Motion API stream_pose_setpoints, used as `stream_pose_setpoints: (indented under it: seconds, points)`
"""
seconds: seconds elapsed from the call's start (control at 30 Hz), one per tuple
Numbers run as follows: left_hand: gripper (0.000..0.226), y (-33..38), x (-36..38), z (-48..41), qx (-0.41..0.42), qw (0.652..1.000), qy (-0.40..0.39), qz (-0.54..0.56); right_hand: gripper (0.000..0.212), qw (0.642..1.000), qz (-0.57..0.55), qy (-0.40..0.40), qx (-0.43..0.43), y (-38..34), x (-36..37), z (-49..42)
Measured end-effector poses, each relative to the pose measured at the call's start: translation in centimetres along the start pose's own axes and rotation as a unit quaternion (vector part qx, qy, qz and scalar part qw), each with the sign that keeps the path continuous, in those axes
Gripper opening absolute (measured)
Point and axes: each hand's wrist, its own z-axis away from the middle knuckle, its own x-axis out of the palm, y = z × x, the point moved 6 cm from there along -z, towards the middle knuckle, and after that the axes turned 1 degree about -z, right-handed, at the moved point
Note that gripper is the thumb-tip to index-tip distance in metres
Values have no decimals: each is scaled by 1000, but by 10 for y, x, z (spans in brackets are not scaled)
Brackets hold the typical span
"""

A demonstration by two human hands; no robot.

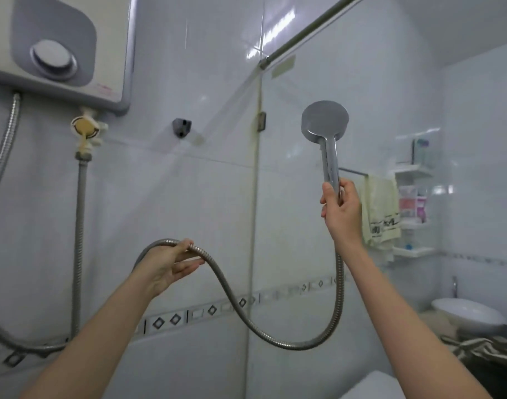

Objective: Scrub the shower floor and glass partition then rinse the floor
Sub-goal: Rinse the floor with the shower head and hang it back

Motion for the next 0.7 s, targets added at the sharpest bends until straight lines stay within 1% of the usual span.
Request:
stream_pose_setpoints:
  seconds: [0.1,0.2,0.33,0.43,0.63,0.7]
  points:
    - [6,1,10,-5,2,1000,-13,-9,22,1000,-4,21,-18,-8,5,-31]
    - [7,2,17,-9,6,1000,-19,-7,23,999,0,27,-24,-14,17,-64]
    - [7,9,24,-14,14,1000,-17,5,23,1000,-1,10,-27,-22,43,-109]
    - [5,15,29,-18,24,1000,-4,16,23,999,0,-17,-34,-27,67,-136]
    - [7,30,41,-17,44,999,5,20,20,998,-10,-46,-33,-22,110,-169]
    - [8,33,42,-17,47,999,10,20,23,998,-7,-50,-31,-17,122,-174]
